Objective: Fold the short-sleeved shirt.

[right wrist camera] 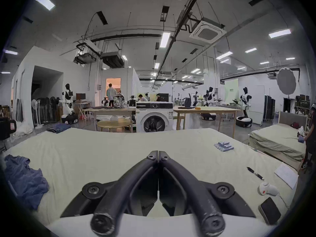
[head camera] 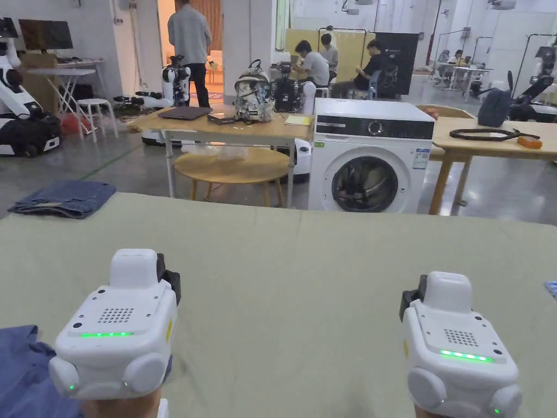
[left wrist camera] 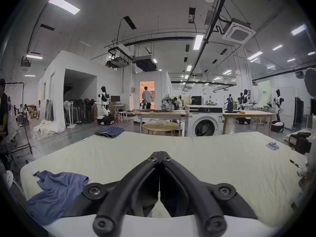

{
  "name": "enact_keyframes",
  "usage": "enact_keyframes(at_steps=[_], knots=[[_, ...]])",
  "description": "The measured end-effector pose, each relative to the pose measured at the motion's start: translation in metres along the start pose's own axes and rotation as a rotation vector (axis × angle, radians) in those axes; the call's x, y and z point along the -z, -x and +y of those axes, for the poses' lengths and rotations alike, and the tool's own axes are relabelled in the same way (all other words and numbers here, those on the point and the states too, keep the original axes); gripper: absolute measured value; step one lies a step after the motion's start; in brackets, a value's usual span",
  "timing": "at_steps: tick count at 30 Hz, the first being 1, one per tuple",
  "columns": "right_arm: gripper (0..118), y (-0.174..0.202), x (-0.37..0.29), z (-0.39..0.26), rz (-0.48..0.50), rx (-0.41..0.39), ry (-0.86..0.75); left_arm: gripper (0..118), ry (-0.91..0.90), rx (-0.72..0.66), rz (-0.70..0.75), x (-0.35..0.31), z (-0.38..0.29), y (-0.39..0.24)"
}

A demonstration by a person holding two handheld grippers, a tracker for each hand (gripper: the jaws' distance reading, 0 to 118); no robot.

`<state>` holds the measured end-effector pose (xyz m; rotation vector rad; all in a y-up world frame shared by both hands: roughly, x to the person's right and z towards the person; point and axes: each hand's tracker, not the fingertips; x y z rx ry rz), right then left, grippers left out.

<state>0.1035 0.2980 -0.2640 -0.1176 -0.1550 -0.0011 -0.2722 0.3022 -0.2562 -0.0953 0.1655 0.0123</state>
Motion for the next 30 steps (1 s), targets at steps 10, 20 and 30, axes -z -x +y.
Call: enact_keyframes(at_steps=[10,20,30], knots=[[0,0.102,0.002,0.005,0.263,-0.038,0.023,0,0.105,0.048,0.22,-0.04,-0.002,0.101],[0,0.182,-0.006,-0.015,0.428,-0.087,0.09,0,0.36,-0.042,0.31,-0.057,-0.034,0.212],[0,0.191,0.002,-0.04,0.453,-0.129,0.19,0,0.845,-0.179,0.097,-0.018,-0.096,0.264]])
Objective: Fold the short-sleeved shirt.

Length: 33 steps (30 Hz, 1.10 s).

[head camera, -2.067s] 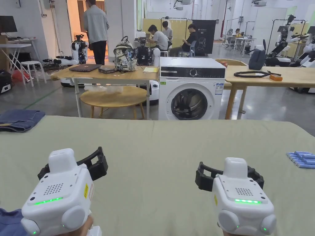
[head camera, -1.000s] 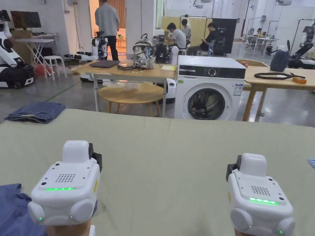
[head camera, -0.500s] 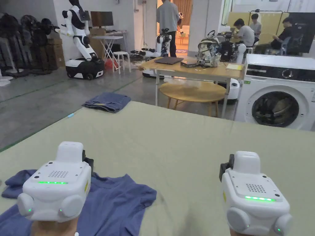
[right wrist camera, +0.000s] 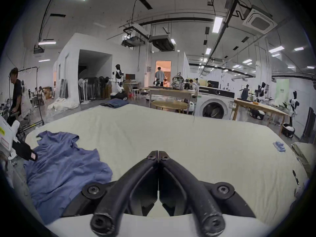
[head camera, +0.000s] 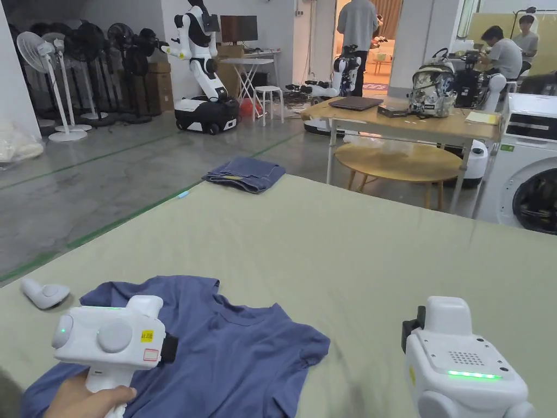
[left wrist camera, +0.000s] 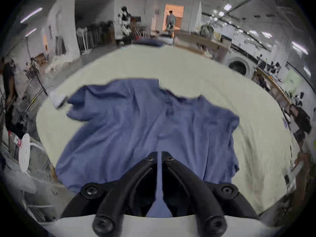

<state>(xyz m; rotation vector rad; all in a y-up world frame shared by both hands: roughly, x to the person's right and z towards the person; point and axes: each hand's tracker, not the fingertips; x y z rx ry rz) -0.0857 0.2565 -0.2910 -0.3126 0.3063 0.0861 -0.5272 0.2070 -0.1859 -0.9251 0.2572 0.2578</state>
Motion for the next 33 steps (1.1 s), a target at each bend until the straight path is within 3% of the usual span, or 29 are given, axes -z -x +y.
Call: enact_keyframes(at_steps=[2,4,7,11,13,14,15,16,22,33], knots=[[0,-0.004,0.002,-0.005,-0.006,0.002,0.021,11,0.028,0.014,0.004,0.013,0.003,0.0],[0,-0.008,0.005,-0.009,-0.011,0.0,0.041,61,0.063,0.0,0.008,0.014,-0.001,-0.011],[0,-0.013,0.003,-0.012,-0.024,-0.002,0.058,65,0.129,-0.022,0.013,0.043,0.003,-0.005],[0,-0.021,0.001,-0.015,-0.041,-0.001,0.08,64,0.213,0.035,0.071,0.069,0.001,-0.013],[0,-0.025,-0.001,-0.017,-0.05,-0.001,0.087,57,0.175,0.107,0.105,0.066,0.0,-0.023],[0,-0.026,-0.001,-0.017,-0.052,0.0,0.089,45,0.158,0.103,0.098,0.064,0.0,-0.027],[0,-0.029,-0.001,-0.019,-0.058,0.003,0.092,14,0.142,0.102,0.09,0.048,-0.006,-0.039],[0,-0.032,-0.001,-0.02,-0.063,0.009,0.095,0,0.119,0.117,0.119,0.047,-0.01,-0.044],[0,-0.043,-0.002,-0.028,-0.081,0.032,0.122,0,0.066,0.125,0.115,0.043,-0.018,-0.04],[0,-0.074,-0.021,-0.02,-0.113,0.072,0.077,0,-0.33,0.104,0.003,-0.045,0.04,-0.06]])
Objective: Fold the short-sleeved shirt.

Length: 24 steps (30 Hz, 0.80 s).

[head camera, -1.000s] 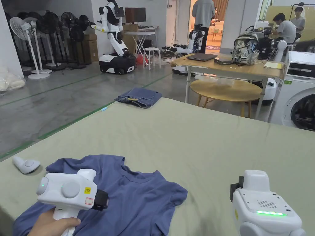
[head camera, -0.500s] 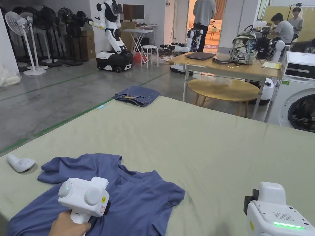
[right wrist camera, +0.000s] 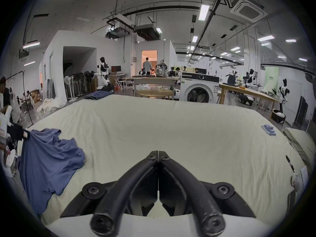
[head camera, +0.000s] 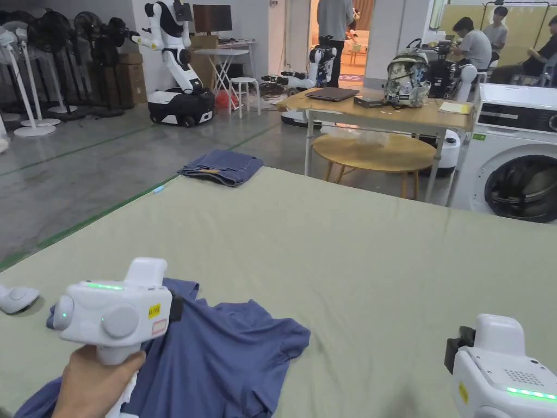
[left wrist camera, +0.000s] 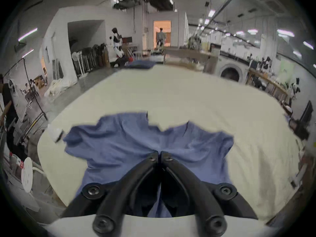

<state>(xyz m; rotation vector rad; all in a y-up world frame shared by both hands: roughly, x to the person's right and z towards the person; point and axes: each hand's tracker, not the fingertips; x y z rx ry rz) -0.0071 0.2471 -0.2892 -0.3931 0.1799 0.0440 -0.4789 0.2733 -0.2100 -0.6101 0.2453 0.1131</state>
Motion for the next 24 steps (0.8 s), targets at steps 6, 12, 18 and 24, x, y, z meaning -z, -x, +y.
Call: enact_keyframes(at_steps=[6,12,18,24], knots=[[0,-0.03,-0.016,0.013,-0.045,0.018,-0.046,0,-0.167,0.085,-0.094,-0.034,0.072,-0.053],[0,-0.071,-0.038,0.023,-0.11,0.066,-0.091,0,-0.286,0.168,-0.251,-0.055,0.13,-0.137],[0,-0.12,-0.067,0.026,-0.2,0.11,-0.126,0,-0.314,0.24,-0.444,-0.056,0.157,-0.257],[0,-0.168,-0.097,0.021,-0.305,0.154,-0.149,0,-0.257,0.268,-0.666,-0.05,0.138,-0.37]])
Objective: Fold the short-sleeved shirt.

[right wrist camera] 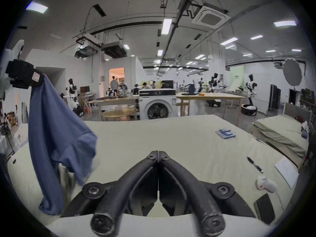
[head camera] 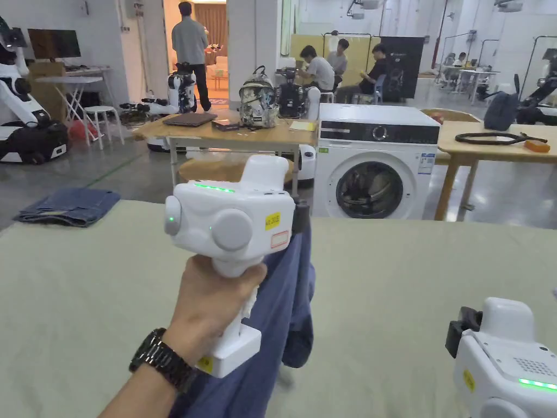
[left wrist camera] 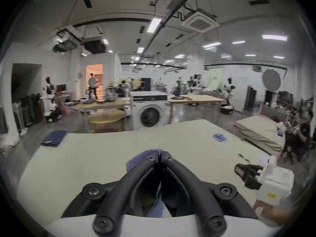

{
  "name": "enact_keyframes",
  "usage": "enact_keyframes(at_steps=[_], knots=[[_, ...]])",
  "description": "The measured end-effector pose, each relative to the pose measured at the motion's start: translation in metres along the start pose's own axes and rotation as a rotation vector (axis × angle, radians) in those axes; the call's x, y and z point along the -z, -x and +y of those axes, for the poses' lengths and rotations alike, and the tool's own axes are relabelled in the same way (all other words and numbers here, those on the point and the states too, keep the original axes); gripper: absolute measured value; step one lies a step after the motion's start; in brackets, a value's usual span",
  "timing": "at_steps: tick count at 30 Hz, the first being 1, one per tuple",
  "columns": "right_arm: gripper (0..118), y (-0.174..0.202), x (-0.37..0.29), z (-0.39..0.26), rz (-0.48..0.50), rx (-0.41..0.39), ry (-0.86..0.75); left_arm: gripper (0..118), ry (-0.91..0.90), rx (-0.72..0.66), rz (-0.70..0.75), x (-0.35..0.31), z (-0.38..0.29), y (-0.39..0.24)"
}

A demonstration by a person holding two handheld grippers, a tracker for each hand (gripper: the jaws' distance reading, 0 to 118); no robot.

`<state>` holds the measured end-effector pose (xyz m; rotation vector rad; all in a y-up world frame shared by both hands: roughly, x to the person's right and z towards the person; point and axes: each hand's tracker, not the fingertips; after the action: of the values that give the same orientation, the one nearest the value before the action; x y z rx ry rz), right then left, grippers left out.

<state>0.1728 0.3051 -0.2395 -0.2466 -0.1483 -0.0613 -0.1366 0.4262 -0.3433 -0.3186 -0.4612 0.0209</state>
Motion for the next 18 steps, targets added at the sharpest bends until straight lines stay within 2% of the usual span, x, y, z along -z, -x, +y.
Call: enact_keyframes(at_steps=[4,6,7,11,17,18], knots=[[0,-0.037,-0.008,-0.001,-0.069,0.018,0.012,0,0.032,-0.02,-0.168,0.035,-0.02,-0.075],[0,-0.052,-0.013,-0.003,-0.092,0.037,0.02,0,0.112,0.032,-0.165,0.057,-0.04,-0.095],[0,-0.059,-0.016,-0.004,-0.104,0.045,0.022,0,0.094,0.018,-0.051,0.064,-0.049,-0.097],[0,-0.077,-0.024,-0.01,-0.139,0.043,0.035,0,0.242,-0.003,-0.108,0.097,-0.103,-0.117],[0,-0.089,-0.027,-0.018,-0.156,0.048,0.063,0,0.31,-0.038,-0.128,0.107,-0.147,-0.122],[0,-0.089,-0.028,-0.018,-0.155,0.049,0.067,12,0.307,-0.046,-0.131,0.102,-0.149,-0.12]])
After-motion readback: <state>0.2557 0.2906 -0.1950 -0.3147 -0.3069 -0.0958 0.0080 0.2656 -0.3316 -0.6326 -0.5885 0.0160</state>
